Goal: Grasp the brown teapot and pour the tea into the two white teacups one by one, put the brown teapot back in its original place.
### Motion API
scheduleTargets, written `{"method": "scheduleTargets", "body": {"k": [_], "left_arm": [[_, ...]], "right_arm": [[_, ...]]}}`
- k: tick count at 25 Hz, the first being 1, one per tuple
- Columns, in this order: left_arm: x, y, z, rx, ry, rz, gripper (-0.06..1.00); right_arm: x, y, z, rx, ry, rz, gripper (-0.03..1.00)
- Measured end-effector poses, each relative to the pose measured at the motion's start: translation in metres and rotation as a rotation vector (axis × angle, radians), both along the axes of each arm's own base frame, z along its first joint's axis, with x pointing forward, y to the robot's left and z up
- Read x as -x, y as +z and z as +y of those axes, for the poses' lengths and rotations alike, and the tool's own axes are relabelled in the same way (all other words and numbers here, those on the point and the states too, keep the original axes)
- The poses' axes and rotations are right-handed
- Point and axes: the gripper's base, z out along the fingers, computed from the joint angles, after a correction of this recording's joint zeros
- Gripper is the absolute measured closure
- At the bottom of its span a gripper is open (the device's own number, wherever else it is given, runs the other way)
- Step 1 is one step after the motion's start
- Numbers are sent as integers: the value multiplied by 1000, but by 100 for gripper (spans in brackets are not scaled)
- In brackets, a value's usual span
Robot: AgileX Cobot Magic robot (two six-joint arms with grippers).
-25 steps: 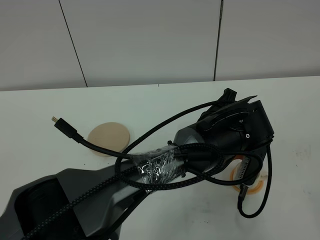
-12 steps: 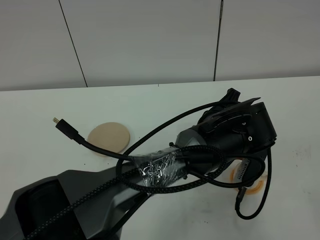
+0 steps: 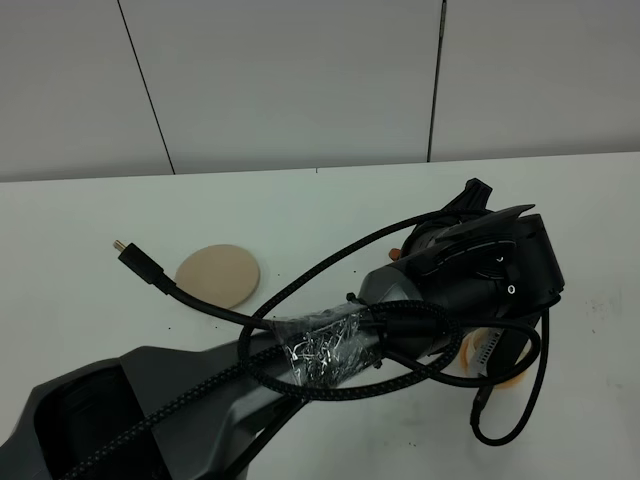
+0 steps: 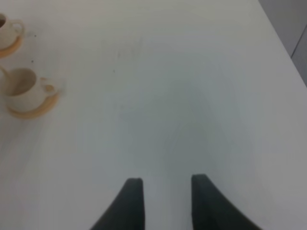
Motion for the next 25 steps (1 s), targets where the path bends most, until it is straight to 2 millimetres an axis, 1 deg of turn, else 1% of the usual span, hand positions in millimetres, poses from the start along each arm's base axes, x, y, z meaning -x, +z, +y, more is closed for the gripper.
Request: {"method": "scheduleTargets", "body": {"k": [10,25], "left_arm": [[3,1,-2,-11,-9,-11,77],[7,2,-1,-50,11,-19,77]], "right_arm": [[0,0,0,0,0,0,73],[0,0,0,0,0,0,73]]}}
